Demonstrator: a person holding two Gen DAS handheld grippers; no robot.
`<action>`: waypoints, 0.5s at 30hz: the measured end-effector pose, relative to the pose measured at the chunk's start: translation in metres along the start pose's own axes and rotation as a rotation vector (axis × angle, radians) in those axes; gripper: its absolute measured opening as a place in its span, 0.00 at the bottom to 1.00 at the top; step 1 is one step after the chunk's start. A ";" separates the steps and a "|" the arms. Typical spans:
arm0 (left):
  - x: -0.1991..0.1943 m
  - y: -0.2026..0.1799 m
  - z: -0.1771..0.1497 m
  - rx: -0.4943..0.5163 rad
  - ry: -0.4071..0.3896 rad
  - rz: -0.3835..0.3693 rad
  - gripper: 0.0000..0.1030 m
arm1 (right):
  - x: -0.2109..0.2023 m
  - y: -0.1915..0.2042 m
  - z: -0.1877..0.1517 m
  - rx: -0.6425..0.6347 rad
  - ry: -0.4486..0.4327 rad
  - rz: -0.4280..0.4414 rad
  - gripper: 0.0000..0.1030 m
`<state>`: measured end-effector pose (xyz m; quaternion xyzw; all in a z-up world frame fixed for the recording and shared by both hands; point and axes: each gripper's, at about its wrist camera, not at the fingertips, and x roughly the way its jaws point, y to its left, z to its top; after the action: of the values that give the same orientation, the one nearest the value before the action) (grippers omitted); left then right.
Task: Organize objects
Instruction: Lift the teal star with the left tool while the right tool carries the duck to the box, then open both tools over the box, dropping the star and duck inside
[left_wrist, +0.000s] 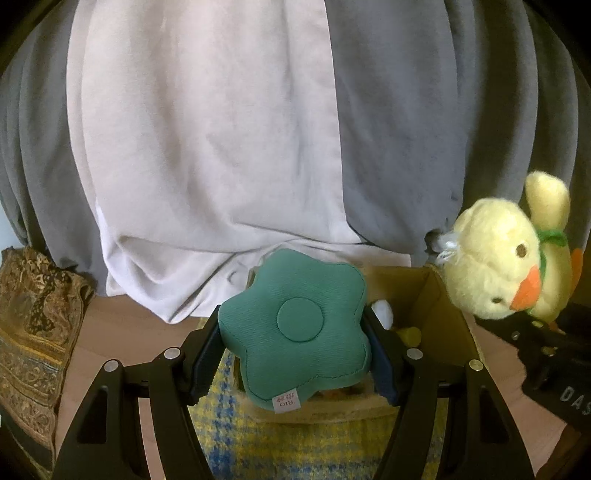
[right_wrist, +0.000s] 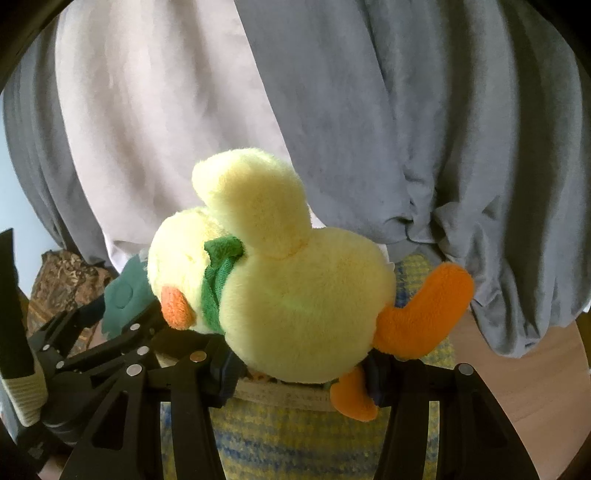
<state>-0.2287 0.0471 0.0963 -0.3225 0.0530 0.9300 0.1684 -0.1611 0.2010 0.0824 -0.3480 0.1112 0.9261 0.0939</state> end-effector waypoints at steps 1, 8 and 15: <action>0.003 0.000 0.002 -0.001 0.005 -0.006 0.66 | 0.004 -0.001 0.002 0.002 0.009 0.004 0.52; 0.024 -0.002 0.009 0.008 0.043 -0.004 0.67 | 0.031 -0.004 0.007 0.013 0.072 0.003 0.54; 0.045 0.001 0.007 0.003 0.094 -0.014 0.71 | 0.054 -0.008 0.007 0.029 0.125 0.005 0.59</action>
<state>-0.2658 0.0603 0.0744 -0.3660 0.0600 0.9125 0.1728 -0.2035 0.2161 0.0508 -0.4033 0.1312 0.9012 0.0894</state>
